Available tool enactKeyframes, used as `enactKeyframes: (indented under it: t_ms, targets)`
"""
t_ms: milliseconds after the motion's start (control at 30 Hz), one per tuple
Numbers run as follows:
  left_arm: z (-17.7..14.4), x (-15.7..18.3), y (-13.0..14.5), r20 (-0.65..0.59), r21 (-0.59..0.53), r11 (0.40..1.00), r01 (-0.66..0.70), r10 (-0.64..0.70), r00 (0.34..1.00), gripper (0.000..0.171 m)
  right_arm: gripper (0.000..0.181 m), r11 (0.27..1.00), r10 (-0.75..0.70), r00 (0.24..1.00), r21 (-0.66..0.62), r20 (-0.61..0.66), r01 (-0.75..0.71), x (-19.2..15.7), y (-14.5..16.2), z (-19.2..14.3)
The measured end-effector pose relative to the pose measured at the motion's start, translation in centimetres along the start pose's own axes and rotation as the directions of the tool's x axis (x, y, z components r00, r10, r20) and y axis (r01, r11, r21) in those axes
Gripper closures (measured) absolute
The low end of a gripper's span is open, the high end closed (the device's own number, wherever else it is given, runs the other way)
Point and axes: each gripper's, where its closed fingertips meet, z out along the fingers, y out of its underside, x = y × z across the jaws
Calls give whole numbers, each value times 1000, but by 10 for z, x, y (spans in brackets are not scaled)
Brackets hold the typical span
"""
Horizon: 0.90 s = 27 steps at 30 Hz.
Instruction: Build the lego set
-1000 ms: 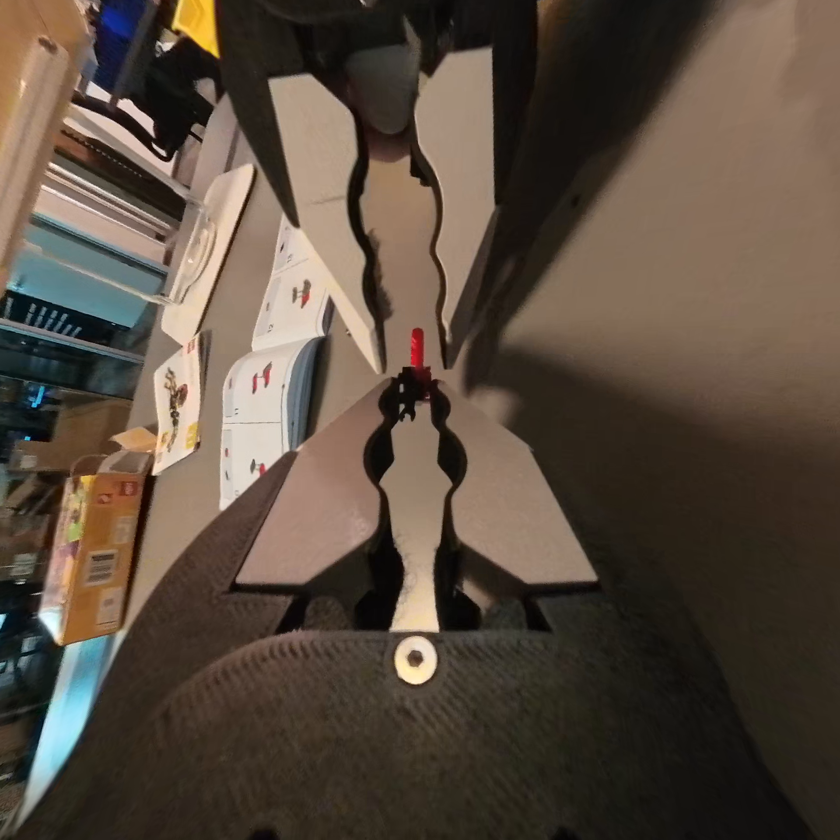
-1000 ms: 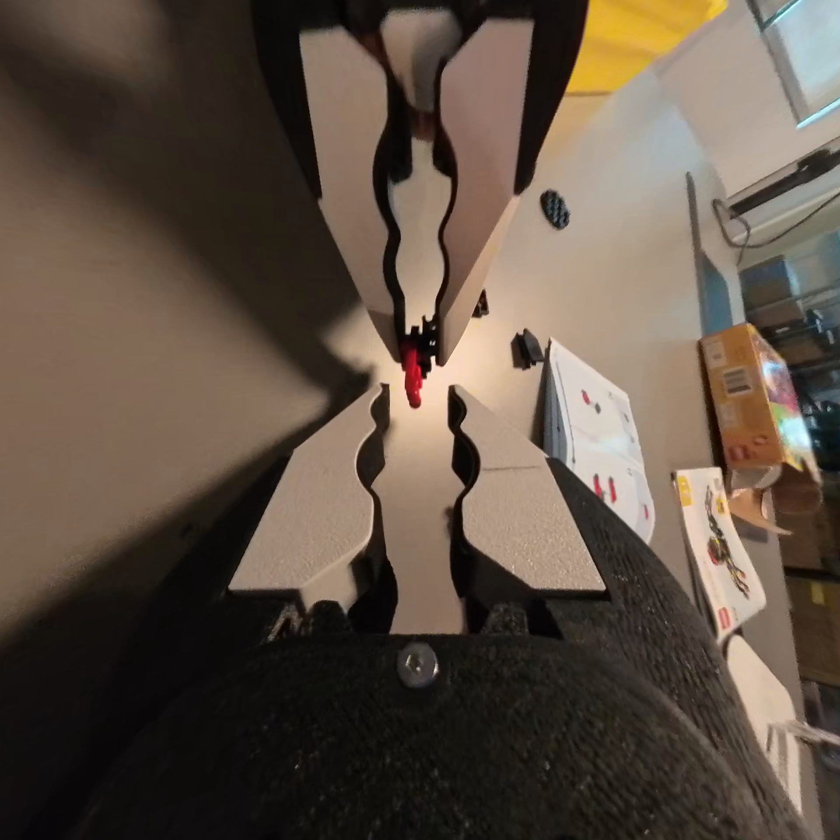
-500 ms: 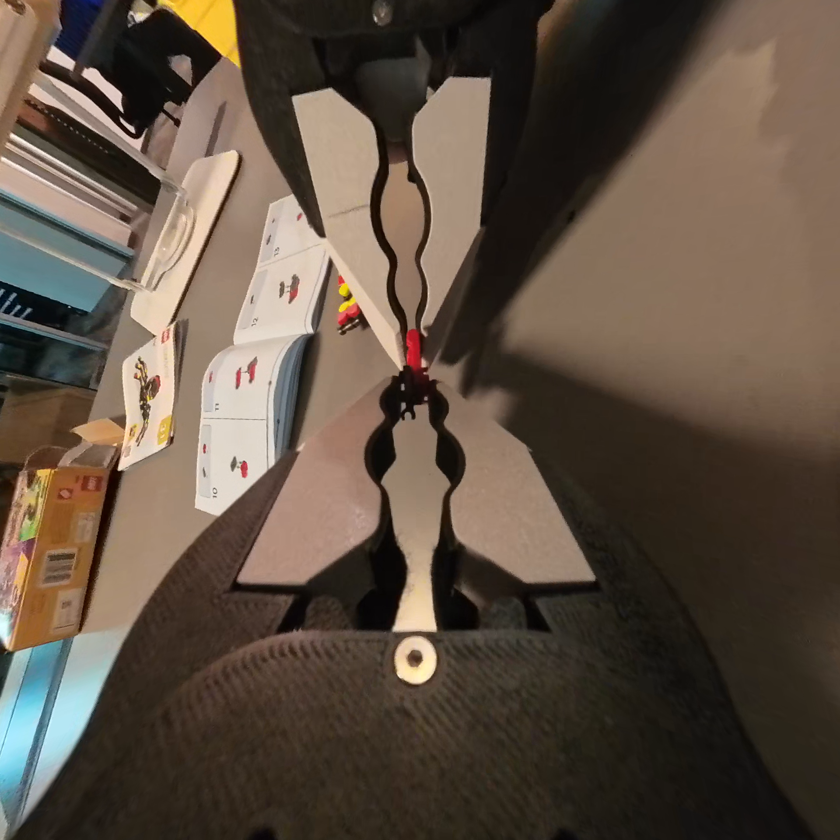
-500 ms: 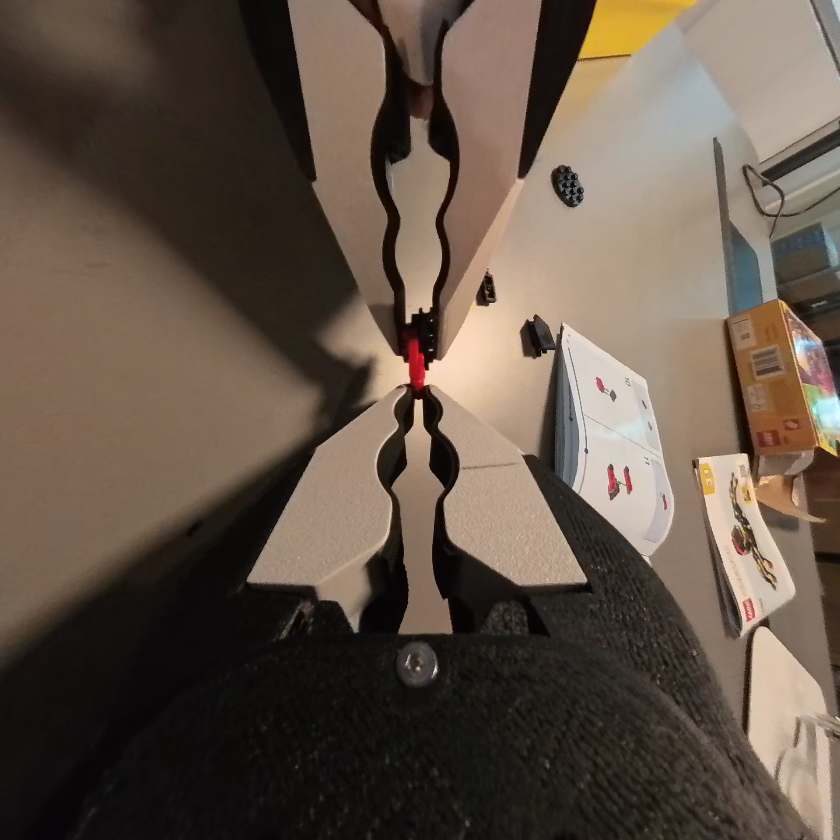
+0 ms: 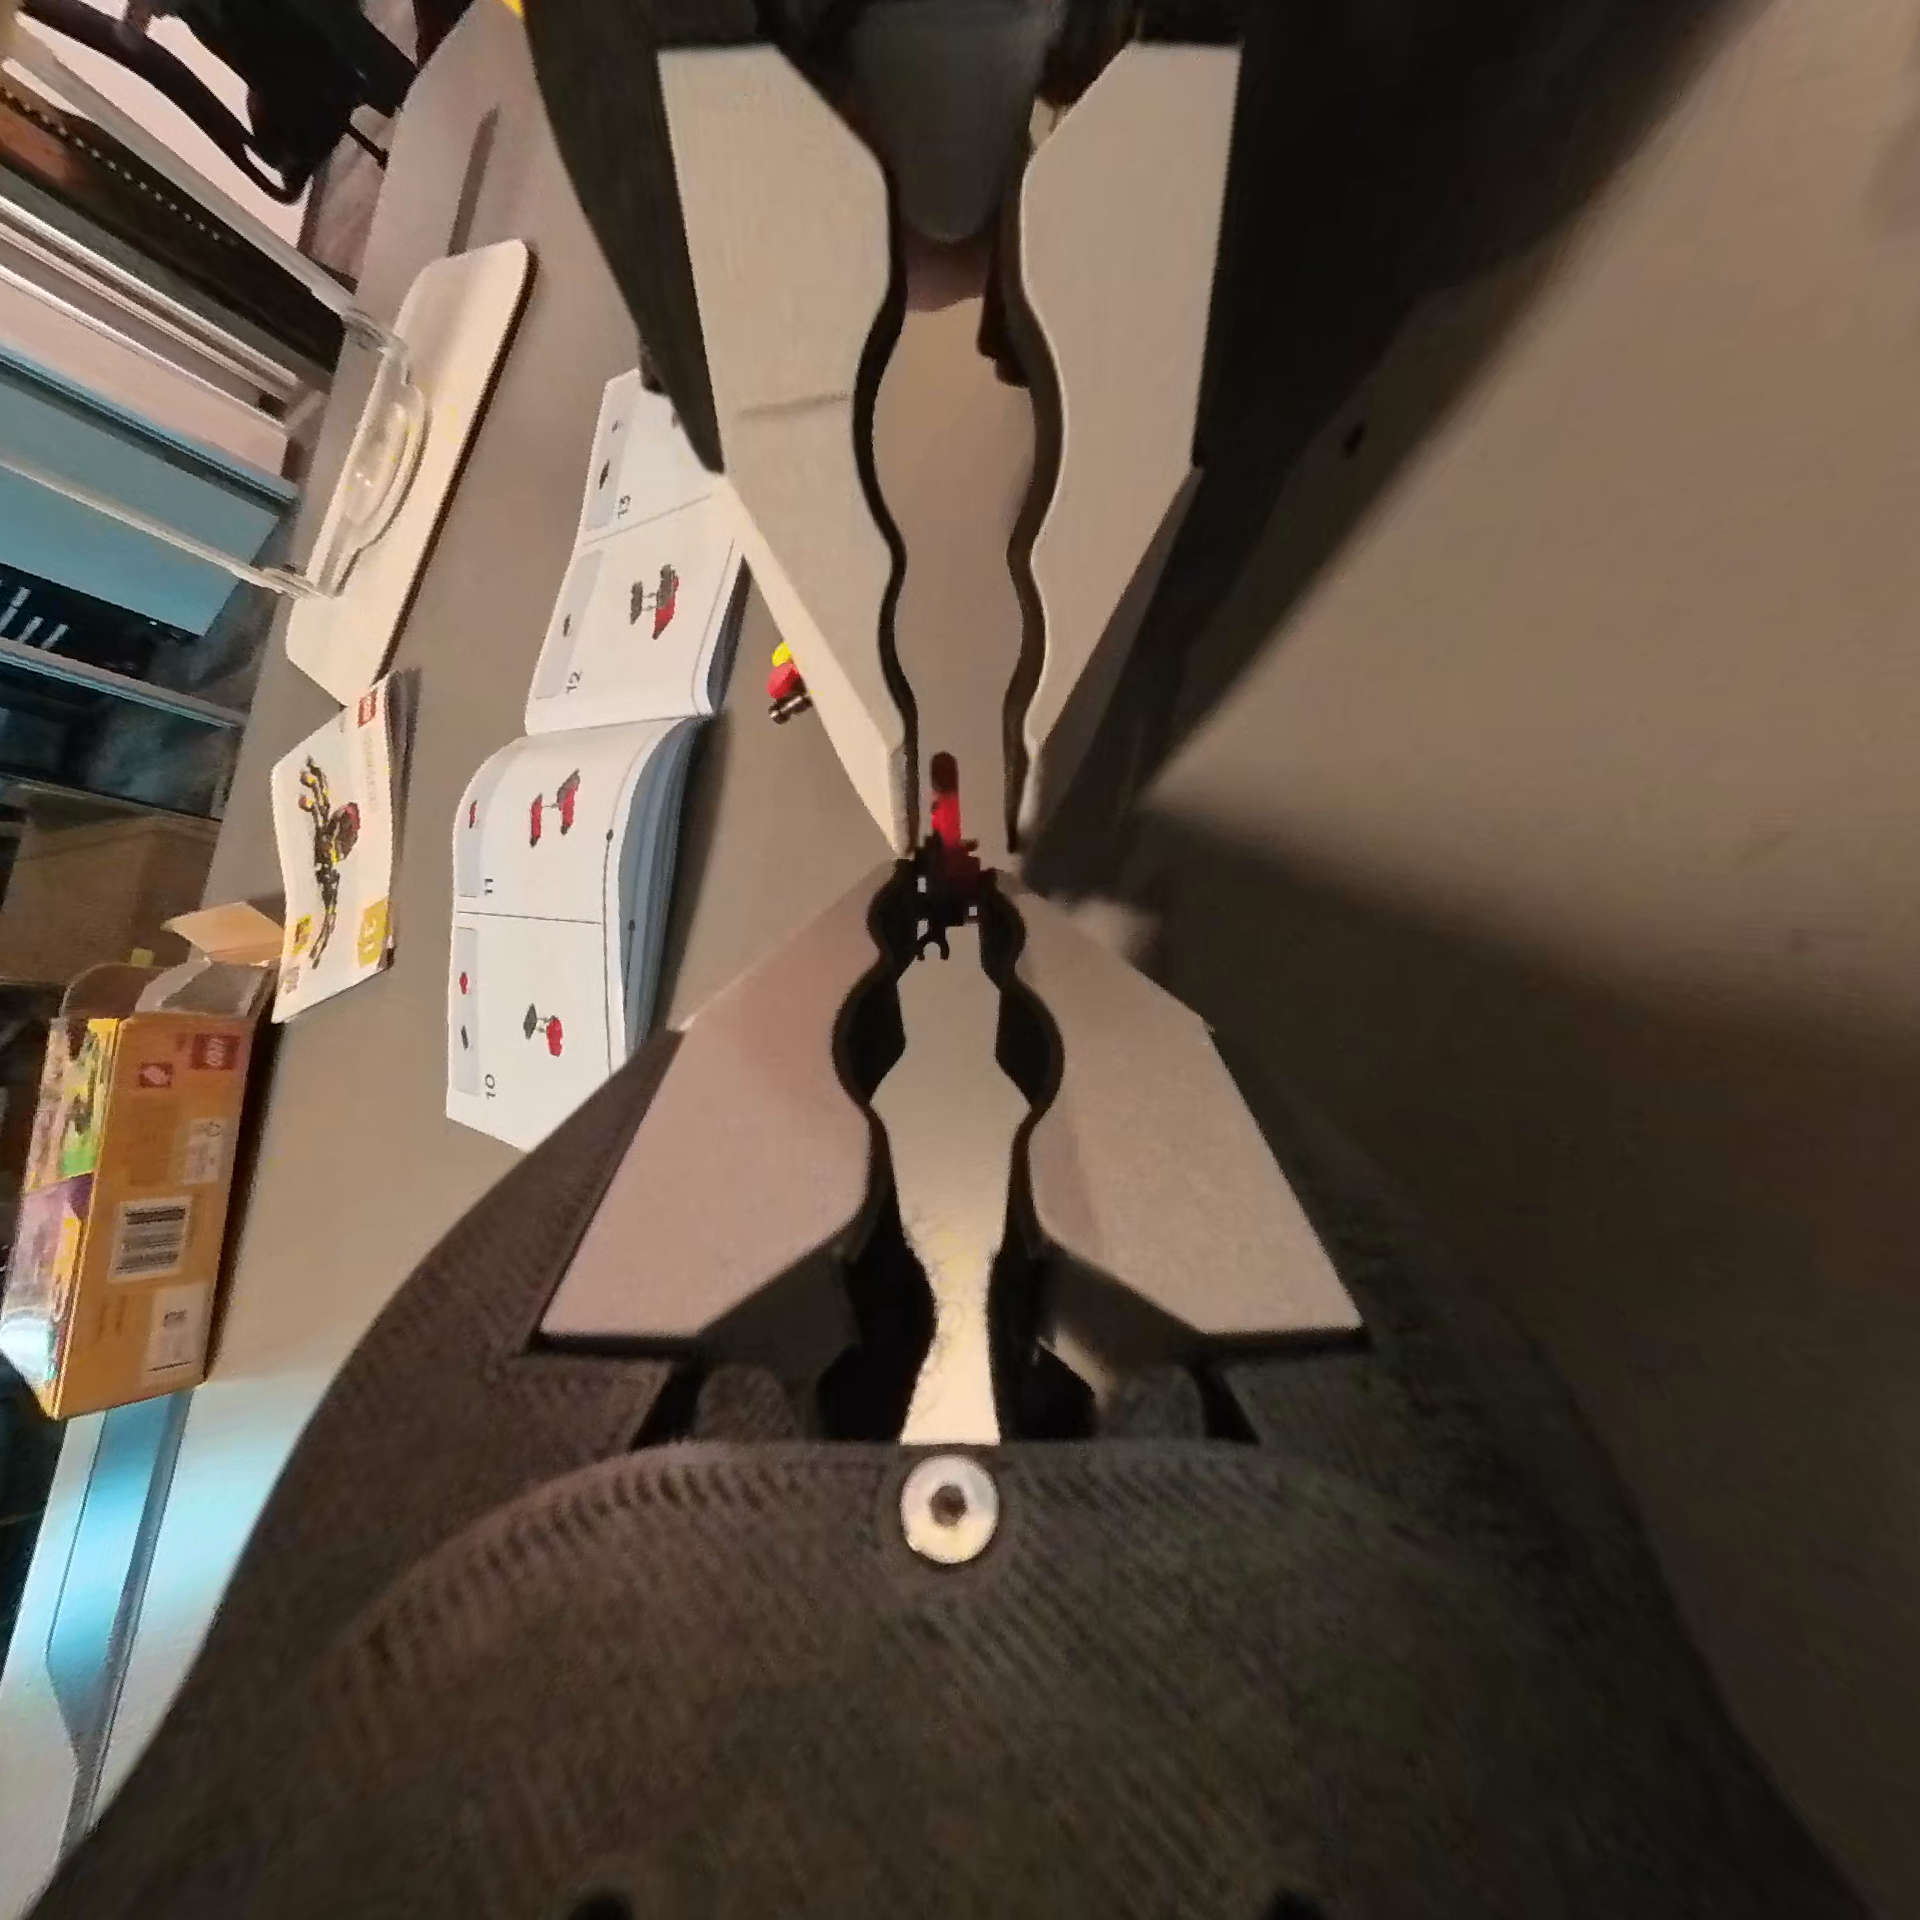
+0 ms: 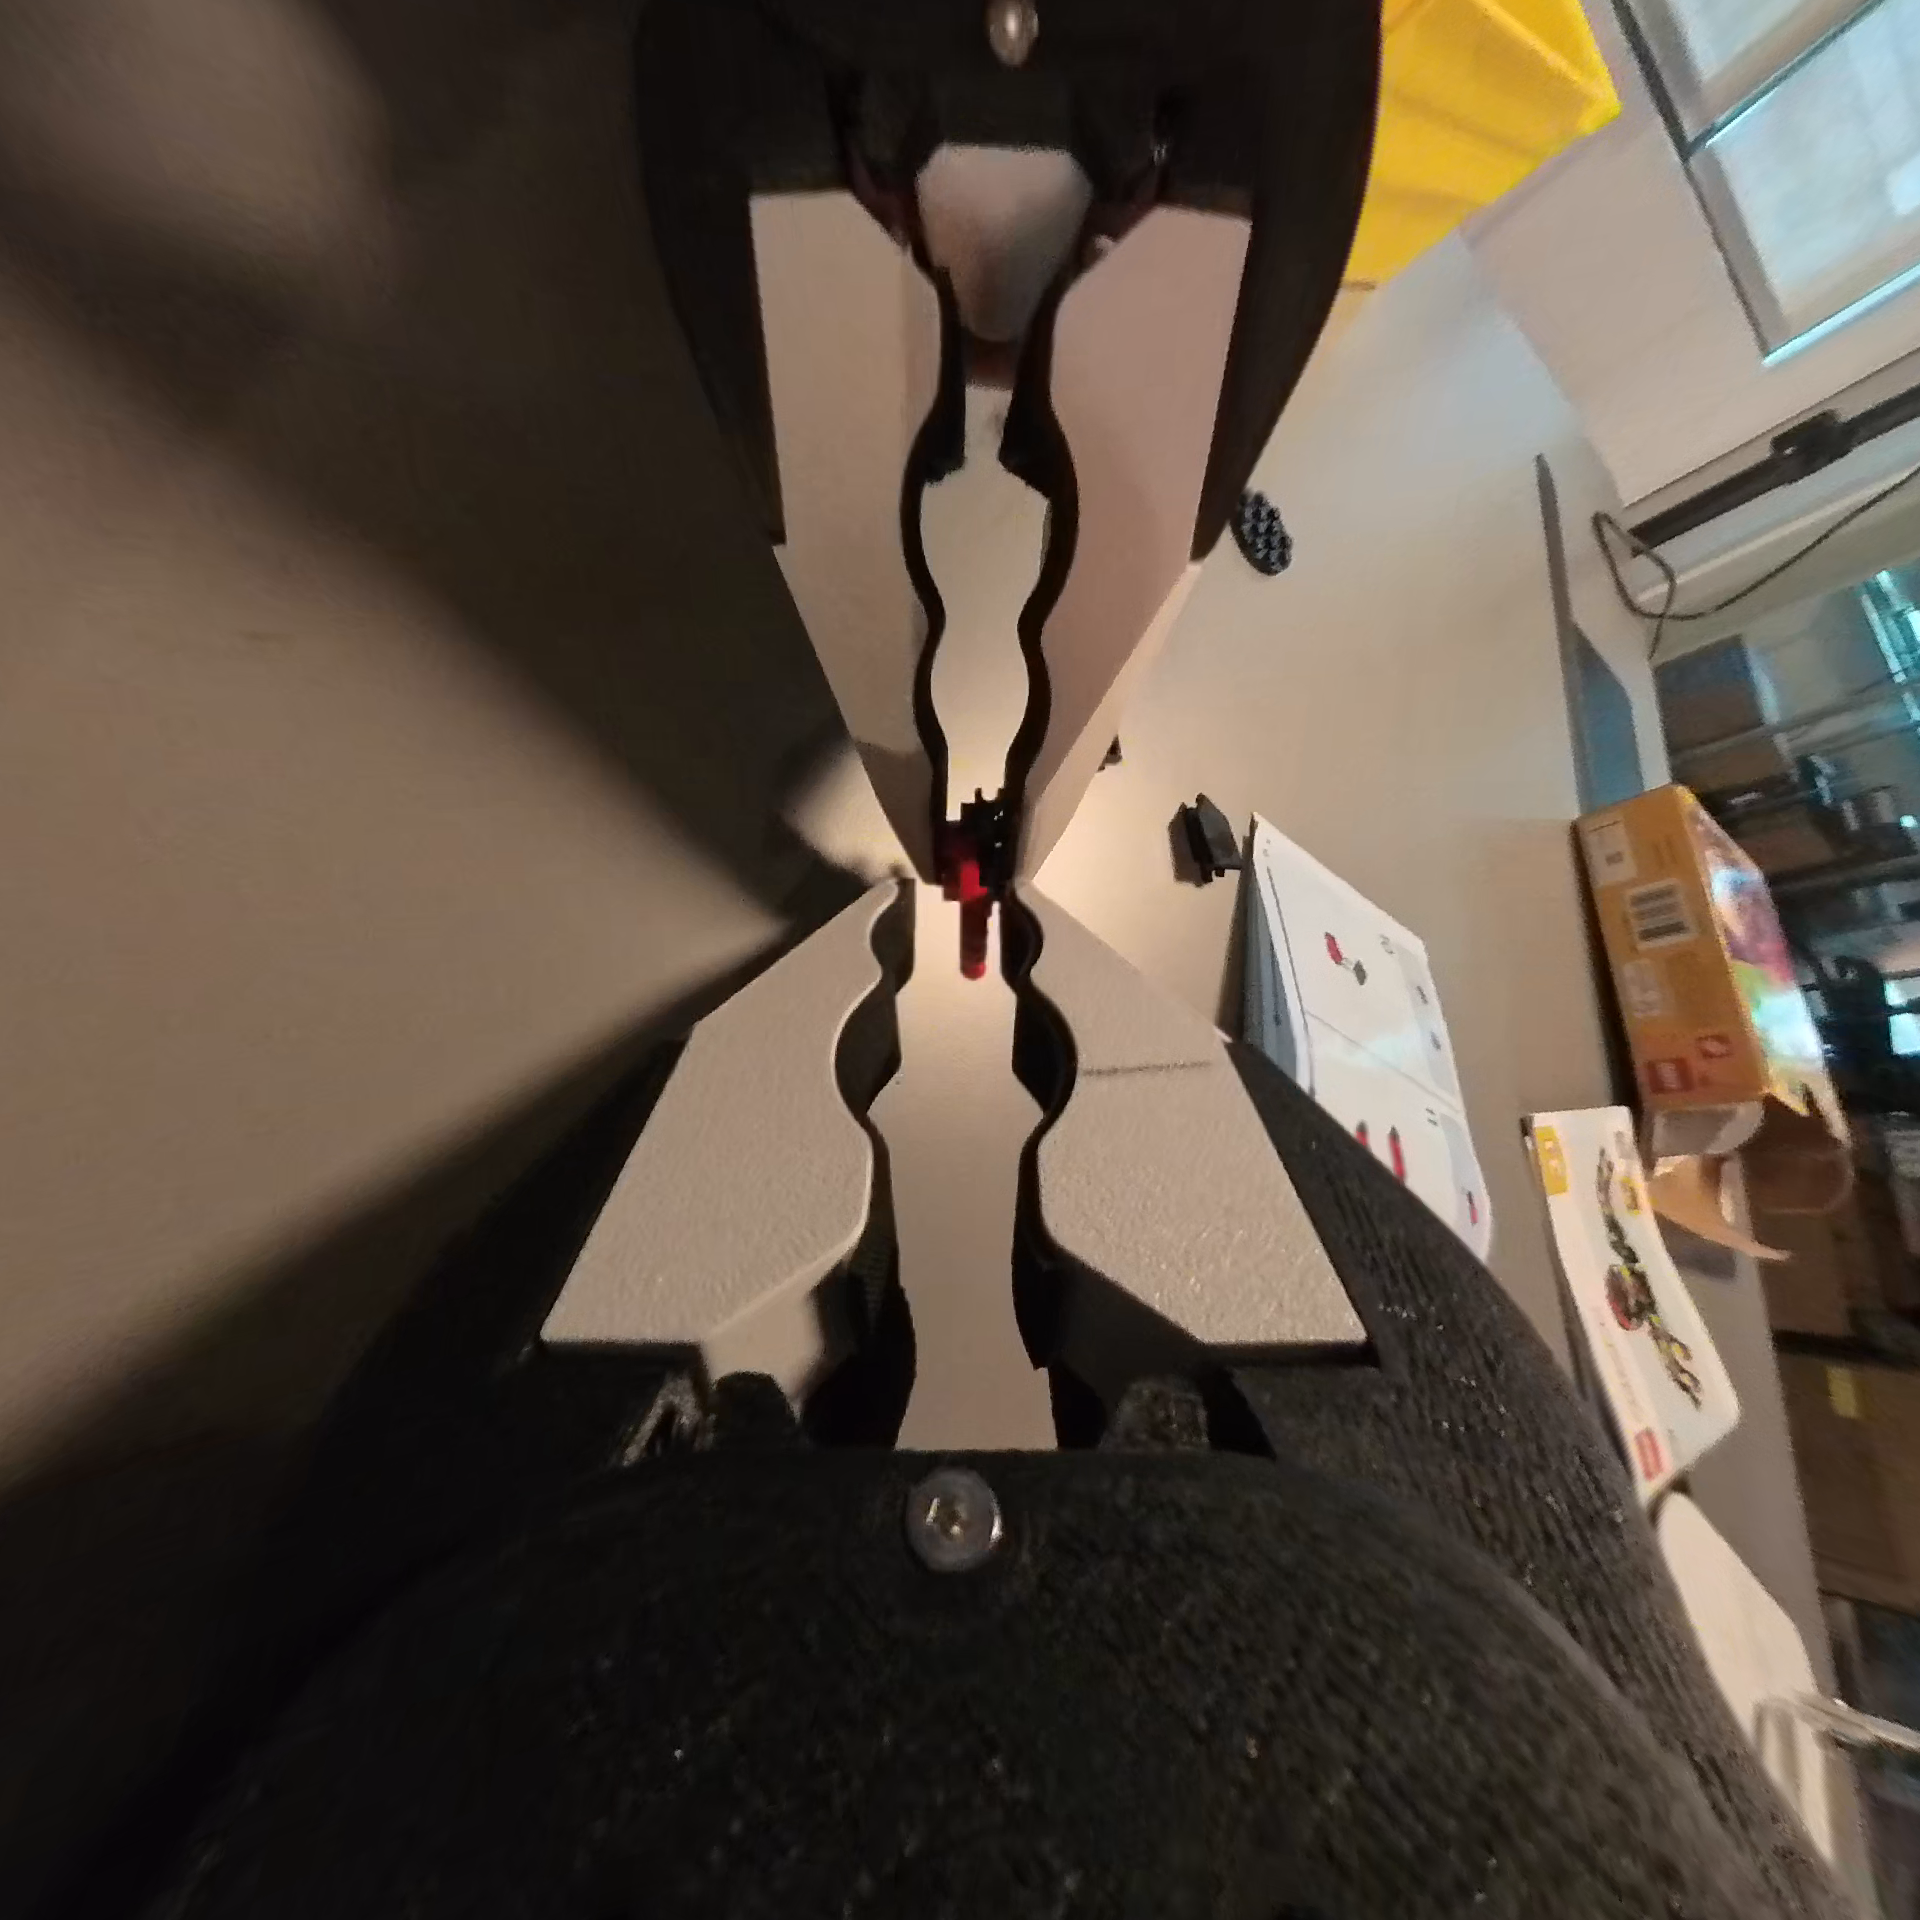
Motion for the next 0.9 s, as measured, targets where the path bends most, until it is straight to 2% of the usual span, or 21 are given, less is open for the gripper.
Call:
enactKeyframes:
  t_ms: [233,267,333,433,533,600,633,767,833,900]
  targets:
    - [0,1,0,-5,32,999,12,-12,1000,159,176,995,-102,994,-10,-36,102,0,-1,-2]
    - [-1,4,1,-39,26,999,31,-30,999,156,178,991,-136,990,-16,-39,135,-1,0,-1]
    - [-4,3,7,-61,0,998,67,-67,996,137,178,974,-228,973,-16,-37,228,-5,4,-1]
    - [-8,-8,14,-47,7,991,135,-134,990,131,174,972,-234,972,4,13,234,-14,7,0]
    - [-11,-16,10,-42,75,977,200,-197,980,130,154,983,-174,984,69,44,171,-15,1,-7]
    - [-15,-27,7,-2,131,965,229,-230,973,126,133,987,-121,992,107,26,117,-9,-1,-10]
    - [-19,-35,4,26,172,955,241,-249,968,125,122,987,-92,996,129,2,91,-3,-1,-12]
    - [-49,-74,-1,137,384,869,310,-386,912,122,101,961,57,982,278,-181,-5,33,-12,-28]
    - [-67,-93,-1,185,498,806,319,-458,869,119,101,943,106,931,333,-351,18,60,-15,-46]
    - [-81,-106,2,253,585,764,272,-491,834,118,103,946,123,834,318,-538,65,88,-6,-69]
